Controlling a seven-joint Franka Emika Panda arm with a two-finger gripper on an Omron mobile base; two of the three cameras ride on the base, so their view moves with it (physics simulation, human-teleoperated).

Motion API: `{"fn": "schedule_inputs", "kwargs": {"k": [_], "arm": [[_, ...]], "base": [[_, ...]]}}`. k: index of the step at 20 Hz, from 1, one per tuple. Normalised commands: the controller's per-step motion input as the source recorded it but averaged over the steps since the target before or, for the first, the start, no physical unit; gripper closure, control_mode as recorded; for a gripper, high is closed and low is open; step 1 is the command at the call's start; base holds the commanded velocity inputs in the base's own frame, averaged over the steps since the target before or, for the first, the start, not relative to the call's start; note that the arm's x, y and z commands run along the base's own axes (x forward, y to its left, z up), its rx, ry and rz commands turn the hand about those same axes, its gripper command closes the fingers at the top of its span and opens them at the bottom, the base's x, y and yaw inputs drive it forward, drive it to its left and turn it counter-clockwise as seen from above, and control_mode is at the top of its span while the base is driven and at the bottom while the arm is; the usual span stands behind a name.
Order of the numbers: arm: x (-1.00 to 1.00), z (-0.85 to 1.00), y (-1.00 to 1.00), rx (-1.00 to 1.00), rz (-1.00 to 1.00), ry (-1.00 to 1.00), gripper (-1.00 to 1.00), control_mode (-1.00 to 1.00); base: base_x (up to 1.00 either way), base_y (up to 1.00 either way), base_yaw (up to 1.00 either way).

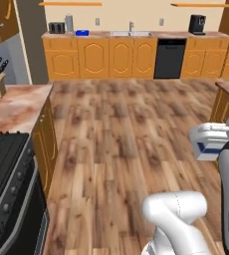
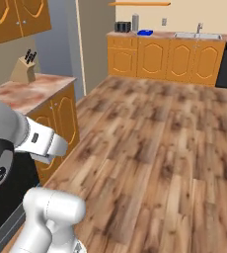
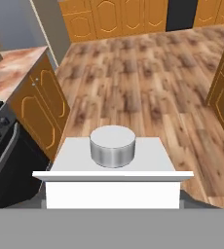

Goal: Take out the milk from the fridge and place it on the tray on the counter. Then take the sugar cube near the tray and place it in the tray.

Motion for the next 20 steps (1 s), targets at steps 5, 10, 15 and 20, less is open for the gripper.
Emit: {"fn": "schedule_inputs", "kwargs": {"k": [5,10,15,20], "arm": [[0.00,0.00,0.00,0.00,0.00,0.00,1.00,1.00],[0.00,0.00,0.00,0.00,0.00,0.00,1.00,1.00],[0.00,0.00,0.00,0.00,0.00,0.00,1.00,1.00],[0.00,0.00,0.00,0.00,0.00,0.00,1.00,1.00]], "base": [[1.00,0.15,-0.02],[1.00,0.13,-0.02],[1.00,0.19,0.00],[1.00,0.23,0.00]]}}
